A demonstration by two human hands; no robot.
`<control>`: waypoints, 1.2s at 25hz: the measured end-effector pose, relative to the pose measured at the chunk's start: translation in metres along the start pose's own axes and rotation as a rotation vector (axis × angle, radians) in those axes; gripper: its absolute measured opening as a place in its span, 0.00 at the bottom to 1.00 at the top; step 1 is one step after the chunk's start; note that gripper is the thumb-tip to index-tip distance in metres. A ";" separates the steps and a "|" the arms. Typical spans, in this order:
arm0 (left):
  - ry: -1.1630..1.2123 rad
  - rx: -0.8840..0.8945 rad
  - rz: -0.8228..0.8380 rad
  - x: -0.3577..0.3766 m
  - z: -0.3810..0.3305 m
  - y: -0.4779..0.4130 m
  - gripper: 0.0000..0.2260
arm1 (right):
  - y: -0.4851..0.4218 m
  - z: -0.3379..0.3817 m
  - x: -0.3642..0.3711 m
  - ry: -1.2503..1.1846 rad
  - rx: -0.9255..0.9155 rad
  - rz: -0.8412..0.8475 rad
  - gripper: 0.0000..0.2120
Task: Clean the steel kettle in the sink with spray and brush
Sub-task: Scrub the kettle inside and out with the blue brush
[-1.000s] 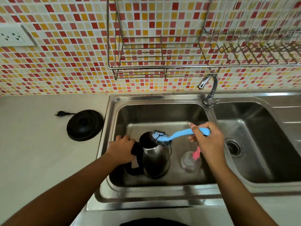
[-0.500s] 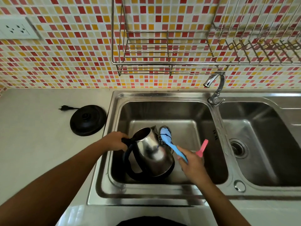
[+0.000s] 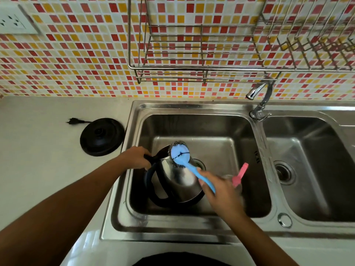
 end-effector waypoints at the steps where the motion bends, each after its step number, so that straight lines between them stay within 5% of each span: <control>1: 0.011 -0.013 -0.002 0.001 0.001 0.000 0.29 | 0.005 -0.005 -0.001 0.011 -0.002 0.023 0.18; 5: 0.066 -0.041 0.011 0.003 0.002 0.001 0.24 | -0.023 -0.035 -0.010 0.026 0.135 -0.095 0.16; 10: 0.220 -0.128 -0.020 0.006 0.011 0.006 0.13 | 0.002 0.003 0.022 0.020 -0.081 0.027 0.19; 16: 0.305 -0.157 0.003 0.009 0.008 0.008 0.14 | -0.010 -0.017 0.009 0.141 -0.002 -0.067 0.19; 20: 0.367 -0.215 -0.015 0.010 0.010 0.009 0.04 | 0.025 0.000 0.034 0.195 -0.195 0.096 0.20; 25: 0.383 -0.204 0.024 0.009 0.008 0.007 0.13 | 0.002 -0.023 0.015 0.307 -0.087 -0.063 0.18; 30: 0.369 -0.221 0.015 0.009 0.010 0.008 0.03 | 0.033 -0.022 0.034 0.464 -0.232 0.087 0.20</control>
Point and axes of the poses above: each hand's wrist, its own y-axis away from the middle knuckle, its own x-axis out of the palm, z = x × y, the point moved 6 cm from there along -y, towards the middle knuckle, and after that the axes turned 3 degrees about -y, right-handed, at the moved point
